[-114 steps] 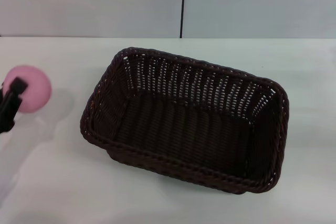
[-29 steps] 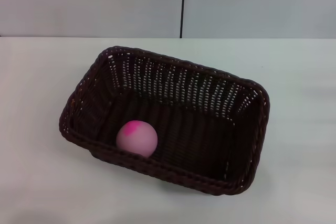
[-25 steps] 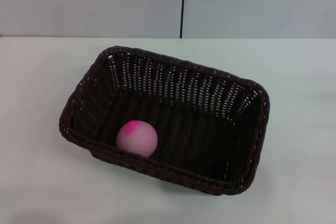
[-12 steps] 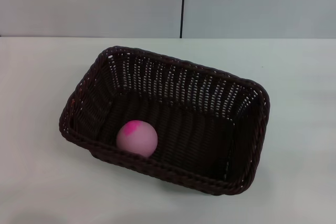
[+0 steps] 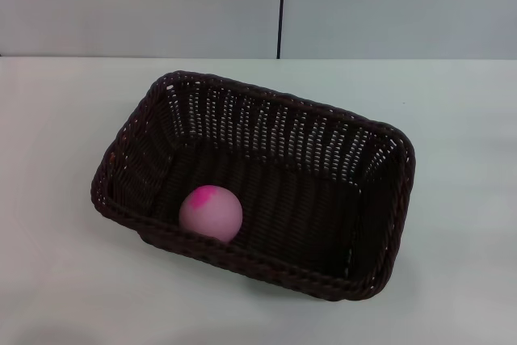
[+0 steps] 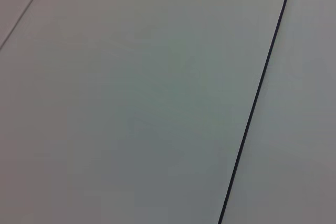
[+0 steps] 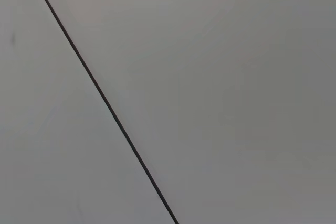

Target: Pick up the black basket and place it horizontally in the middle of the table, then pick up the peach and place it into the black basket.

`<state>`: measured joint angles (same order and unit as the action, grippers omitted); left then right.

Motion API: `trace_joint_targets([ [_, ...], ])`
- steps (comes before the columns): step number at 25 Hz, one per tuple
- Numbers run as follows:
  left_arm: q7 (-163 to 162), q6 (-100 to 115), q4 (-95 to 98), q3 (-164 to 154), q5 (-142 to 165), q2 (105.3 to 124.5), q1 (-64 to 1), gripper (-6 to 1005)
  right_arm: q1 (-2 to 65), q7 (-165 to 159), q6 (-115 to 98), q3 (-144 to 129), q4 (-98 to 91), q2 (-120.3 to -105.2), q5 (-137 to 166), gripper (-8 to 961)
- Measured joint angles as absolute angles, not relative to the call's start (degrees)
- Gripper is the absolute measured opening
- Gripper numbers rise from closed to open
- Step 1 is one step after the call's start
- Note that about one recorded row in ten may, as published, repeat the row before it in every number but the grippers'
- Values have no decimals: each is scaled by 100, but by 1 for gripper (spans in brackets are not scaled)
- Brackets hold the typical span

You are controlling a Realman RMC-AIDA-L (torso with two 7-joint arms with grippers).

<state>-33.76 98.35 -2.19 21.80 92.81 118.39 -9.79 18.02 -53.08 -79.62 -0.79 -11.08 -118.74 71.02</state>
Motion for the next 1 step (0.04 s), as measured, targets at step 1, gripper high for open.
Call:
trace_joint_targets([
  [1, -3376, 9835, -219, 2180, 9280, 11839, -979, 635, 1799, -5308, -7963, -79, -1107, -11876, 7102, 476],
])
